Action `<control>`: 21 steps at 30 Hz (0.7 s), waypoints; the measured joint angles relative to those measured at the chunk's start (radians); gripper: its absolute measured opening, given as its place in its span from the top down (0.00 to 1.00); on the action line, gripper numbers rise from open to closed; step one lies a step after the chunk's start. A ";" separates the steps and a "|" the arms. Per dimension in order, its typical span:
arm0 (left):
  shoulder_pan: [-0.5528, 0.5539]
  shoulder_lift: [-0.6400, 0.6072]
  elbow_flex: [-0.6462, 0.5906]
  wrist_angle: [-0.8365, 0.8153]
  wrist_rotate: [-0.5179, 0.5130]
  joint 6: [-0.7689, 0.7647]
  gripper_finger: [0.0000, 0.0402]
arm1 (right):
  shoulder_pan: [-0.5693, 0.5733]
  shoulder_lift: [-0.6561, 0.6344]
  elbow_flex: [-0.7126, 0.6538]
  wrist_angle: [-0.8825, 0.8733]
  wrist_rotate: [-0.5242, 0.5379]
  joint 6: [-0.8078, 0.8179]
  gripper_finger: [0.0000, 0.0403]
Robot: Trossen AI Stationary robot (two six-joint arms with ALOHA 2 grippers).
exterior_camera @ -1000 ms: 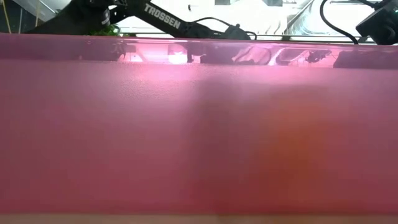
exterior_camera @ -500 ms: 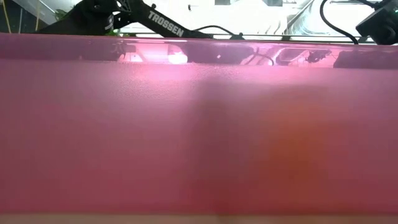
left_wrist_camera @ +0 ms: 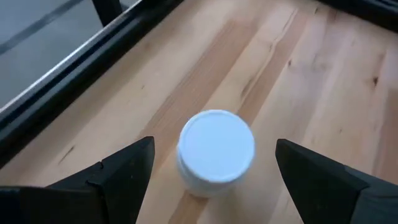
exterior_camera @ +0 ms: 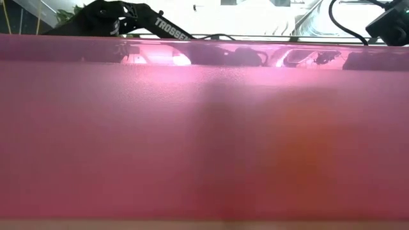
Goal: Pick and place pill bottles into a basket
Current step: Put the white pill bottle into the pink bin
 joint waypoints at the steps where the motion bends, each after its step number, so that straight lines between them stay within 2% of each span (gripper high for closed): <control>1: 0.000 0.007 0.000 0.011 0.001 -0.001 0.09 | 0.000 0.000 0.000 -0.001 0.000 0.000 0.35; 12: 0.000 0.023 0.000 0.064 0.011 -0.002 0.10 | 0.000 0.000 0.000 -0.004 0.000 0.001 0.35; 16: 0.000 0.022 0.000 0.068 0.011 -0.002 0.18 | 0.000 0.000 0.000 -0.004 0.000 0.001 0.35; 21: 0.000 0.022 0.000 0.068 0.012 -0.003 0.36 | 0.000 0.000 0.000 -0.004 0.000 0.001 0.35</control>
